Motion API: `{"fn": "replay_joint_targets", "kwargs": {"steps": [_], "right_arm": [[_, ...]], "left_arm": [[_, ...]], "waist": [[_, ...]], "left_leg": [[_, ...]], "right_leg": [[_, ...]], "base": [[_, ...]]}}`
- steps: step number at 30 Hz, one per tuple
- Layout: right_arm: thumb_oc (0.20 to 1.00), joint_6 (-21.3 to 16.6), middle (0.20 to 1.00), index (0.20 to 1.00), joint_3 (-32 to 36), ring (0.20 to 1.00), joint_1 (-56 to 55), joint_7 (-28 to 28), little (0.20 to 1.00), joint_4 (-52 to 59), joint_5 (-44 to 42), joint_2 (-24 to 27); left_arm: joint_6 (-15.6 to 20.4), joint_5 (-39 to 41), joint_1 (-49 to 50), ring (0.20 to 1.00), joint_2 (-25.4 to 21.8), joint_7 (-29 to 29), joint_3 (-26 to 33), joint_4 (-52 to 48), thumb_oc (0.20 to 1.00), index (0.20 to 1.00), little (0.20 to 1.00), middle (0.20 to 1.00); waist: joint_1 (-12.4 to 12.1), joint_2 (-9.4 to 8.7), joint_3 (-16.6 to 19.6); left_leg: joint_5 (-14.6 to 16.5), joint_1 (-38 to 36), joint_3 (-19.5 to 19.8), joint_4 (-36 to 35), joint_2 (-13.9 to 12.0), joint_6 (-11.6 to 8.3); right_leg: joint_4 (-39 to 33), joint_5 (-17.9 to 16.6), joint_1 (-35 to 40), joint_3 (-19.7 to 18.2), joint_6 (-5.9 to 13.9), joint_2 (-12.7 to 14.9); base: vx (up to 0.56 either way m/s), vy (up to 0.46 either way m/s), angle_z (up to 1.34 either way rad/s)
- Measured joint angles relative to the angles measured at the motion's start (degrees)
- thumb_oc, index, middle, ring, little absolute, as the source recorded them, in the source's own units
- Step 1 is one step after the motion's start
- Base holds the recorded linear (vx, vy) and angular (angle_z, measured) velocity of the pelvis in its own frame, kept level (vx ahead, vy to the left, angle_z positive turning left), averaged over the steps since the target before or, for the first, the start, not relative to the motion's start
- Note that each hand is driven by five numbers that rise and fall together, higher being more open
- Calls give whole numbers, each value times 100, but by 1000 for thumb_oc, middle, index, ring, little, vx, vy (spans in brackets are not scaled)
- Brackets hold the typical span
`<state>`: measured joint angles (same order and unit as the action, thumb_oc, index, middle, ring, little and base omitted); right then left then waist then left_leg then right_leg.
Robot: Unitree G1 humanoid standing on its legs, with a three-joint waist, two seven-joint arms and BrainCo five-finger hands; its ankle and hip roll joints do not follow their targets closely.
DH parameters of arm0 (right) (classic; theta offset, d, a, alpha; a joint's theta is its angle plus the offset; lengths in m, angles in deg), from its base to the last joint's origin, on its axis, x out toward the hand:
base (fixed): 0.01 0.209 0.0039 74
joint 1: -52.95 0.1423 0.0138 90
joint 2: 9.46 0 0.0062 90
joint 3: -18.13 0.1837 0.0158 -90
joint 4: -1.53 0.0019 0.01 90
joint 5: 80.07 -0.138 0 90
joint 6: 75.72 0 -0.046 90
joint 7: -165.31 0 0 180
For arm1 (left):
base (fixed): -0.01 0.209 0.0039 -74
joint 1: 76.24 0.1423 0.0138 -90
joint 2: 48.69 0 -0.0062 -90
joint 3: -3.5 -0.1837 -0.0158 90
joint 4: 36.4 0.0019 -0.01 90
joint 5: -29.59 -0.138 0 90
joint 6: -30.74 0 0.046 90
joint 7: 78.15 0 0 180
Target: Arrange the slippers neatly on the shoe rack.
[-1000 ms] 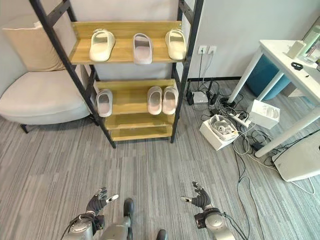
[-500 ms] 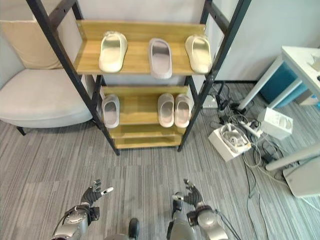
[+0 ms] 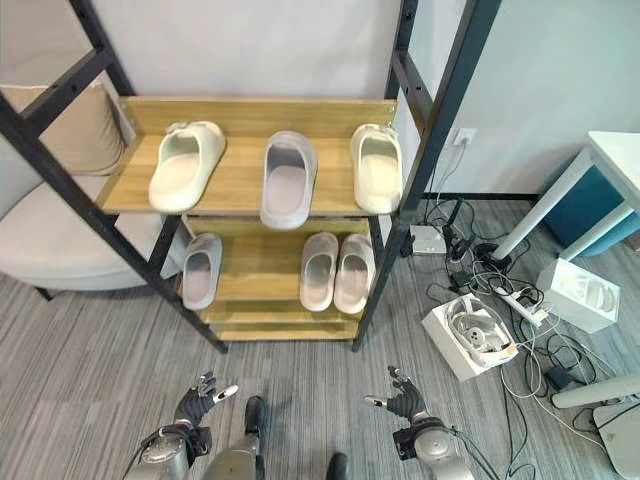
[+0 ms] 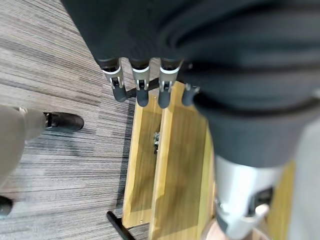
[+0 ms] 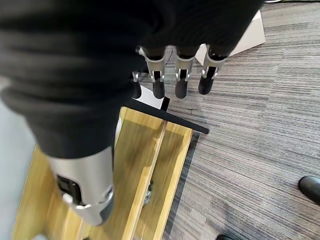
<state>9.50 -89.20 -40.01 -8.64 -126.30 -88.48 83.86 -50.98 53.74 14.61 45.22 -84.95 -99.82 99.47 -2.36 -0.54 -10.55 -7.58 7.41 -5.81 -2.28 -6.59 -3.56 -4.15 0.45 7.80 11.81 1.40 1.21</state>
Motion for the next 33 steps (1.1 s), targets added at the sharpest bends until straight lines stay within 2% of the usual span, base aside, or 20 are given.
{"fn": "replay_joint_targets", "kwargs": {"steps": [1,2,3,4,5,6,8,9,11,13,14,15,17,21,23,25,30,31,33], "right_arm": [[1000,10,1000,1000,2,1000,-12,4,1000,1,2,-34],[1000,15,1000,1000,-6,1000,-29,-1,1000,8,1,-95],[1000,13,1000,1000,1,1000,-67,-16,1000,22,2,-265],[1000,16,1000,1000,-10,1000,39,-25,1000,-23,2,-395],[1000,11,1000,1000,-21,1000,121,-38,1000,6,-1,-453],[1000,5,1000,1000,-35,1000,118,-40,1000,15,-2,-501],[1000,4,1000,1000,-131,1000,121,-46,1000,22,-1,-516],[1000,3,1000,1000,-156,1000,134,-49,1000,24,-1,-517],[1000,-11,1000,1000,-188,1000,112,-47,1000,45,-2,-523],[1000,-8,1000,1000,-204,1000,83,-45,1000,-1,3,-530],[1000,13,1000,1000,-207,1000,47,-56,1000,0,4,-529],[1000,13,1000,1000,-210,1000,-30,-64,1000,4,7,-528],[1000,17,1000,1000,-213,1000,-76,-75,1000,0,56,-509],[1000,29,1000,1000,-283,1000,-122,-146,1000,264,380,-168],[1000,39,1000,1000,-469,1000,-137,-185,1000,879,760,269],[1000,-5,1000,1000,-418,1000,-198,-270,1000,1991,1127,739],[1000,-153,1000,1000,247,1000,-553,-498,1000,3558,1586,1166],[1000,-265,1000,1000,520,1000,-765,-593,1000,4287,1554,1321],[1000,-491,1000,1000,683,1000,-834,-706,1000,4672,1350,1328]], "left_arm": [[-2,0,-20,1000,16,0,3,47,1000,1000,1000,1000],[-2,0,7,1000,-17,-1,-1,-1,1000,1000,1000,1000],[4,-1,-124,1000,-147,1,-5,-77,1000,1000,1000,1000],[-3,-1,-330,1000,-261,-1,-12,-60,1000,1000,1000,1000],[2,-2,-433,1000,-331,-5,-20,-73,1000,1000,1000,1000],[4,-1,-469,1000,-375,-7,-19,-78,1000,1000,1000,1000],[4,-1,-494,1000,-501,-18,-15,-99,1000,1000,1000,1000],[4,-1,-465,1000,-536,-20,-12,-100,1000,1000,1000,1000],[2,-1,-344,1000,-637,-19,-11,-101,1000,1000,1000,1000],[-1,0,-208,1000,-614,-15,56,-99,1000,1000,1000,1000],[0,2,-125,1000,-560,-15,78,-107,1000,1000,1000,1000],[-1,1,67,1000,-459,-9,109,-112,1000,1000,1000,1000],[-2,1,159,1000,-374,-4,96,-135,1000,1000,1000,1000],[-6,-3,161,1000,-271,20,7,-353,1000,1000,1000,1000],[-4,-42,156,1000,-274,53,8,-655,1000,1000,1000,1000],[3,-97,192,1000,-350,68,8,-1049,1000,1000,1000,1000],[32,-566,445,1000,-764,234,25,-1775,1000,1000,1000,1000],[38,-632,595,1000,-928,285,21,-2115,1000,1000,1000,1000],[53,-782,645,1000,-1010,379,-2,-2213,1000,1000,1000,1000]], "waist": [[41,-57,-26],[48,-129,-23],[43,-326,4],[29,-399,-37],[39,-363,-82],[39,-380,-72],[18,-370,-91],[-5,-403,-95],[-14,-434,-81],[-17,-495,-42],[-30,-509,-28],[-35,-494,30],[-30,-469,49],[-10,-292,189],[0,-248,216],[31,-172,263],[61,-125,313],[69,-105,328],[84,-116,466]], "left_leg": [[-129,-201,-28,-211,104,149],[-230,-284,-123,-228,226,204],[-84,-329,-122,-210,454,406],[53,-387,-157,-193,626,586],[97,-459,-70,-191,660,641],[159,-493,-20,-166,704,680],[235,-592,48,-191,789,658],[244,-648,40,-226,815,658],[355,-650,49,-227,900,537],[404,-667,56,-229,963,552],[434,-701,58,-234,970,562],[518,-776,48,-268,930,530],[569,-868,65,-269,825,442],[507,-993,191,-265,494,263],[498,-1065,199,-232,410,249],[482,-1072,208,-231,370,225],[541,-1152,171,-270,382,219],[553,-1152,155,-271,388,238],[584,-1148,100,-272,387,202]], "right_leg": [[300,174,-47,-60,164,156],[656,314,-171,-90,277,316],[1176,436,-366,-94,451,606],[2395,559,-906,-159,585,851],[3488,719,-1479,-312,750,1013],[3586,909,-1589,-469,883,1017],[3251,977,-1733,-600,944,1031],[2827,971,-1716,-577,944,1015],[1763,775,-1697,-558,848,1009],[904,312,-1559,-563,891,1015],[758,120,-1449,-553,796,1021],[445,-304,-1251,-512,744,978],[132,-678,-1031,-434,587,858],[-63,-770,-726,-241,384,508],[-60,-738,-665,-224,314,415],[-60,-730,-656,-214,302,374],[-61,-655,-597,-257,358,396],[-60,-659,-608,-276,355,403],[-60,-655,-621,-339,347,401]], "base": [[39,76,-15],[108,298,-8],[87,287,6],[114,306,23],[77,91,30],[92,22,28],[101,-39,23],[100,-86,13],[108,-112,5],[103,-91,6],[124,-101,-2],[70,-67,-2],[89,-83,-1],[40,-34,10],[5,-12,8],[0,0,0],[-3,10,-4],[-7,15,-10],[-7,13,-16]]}}
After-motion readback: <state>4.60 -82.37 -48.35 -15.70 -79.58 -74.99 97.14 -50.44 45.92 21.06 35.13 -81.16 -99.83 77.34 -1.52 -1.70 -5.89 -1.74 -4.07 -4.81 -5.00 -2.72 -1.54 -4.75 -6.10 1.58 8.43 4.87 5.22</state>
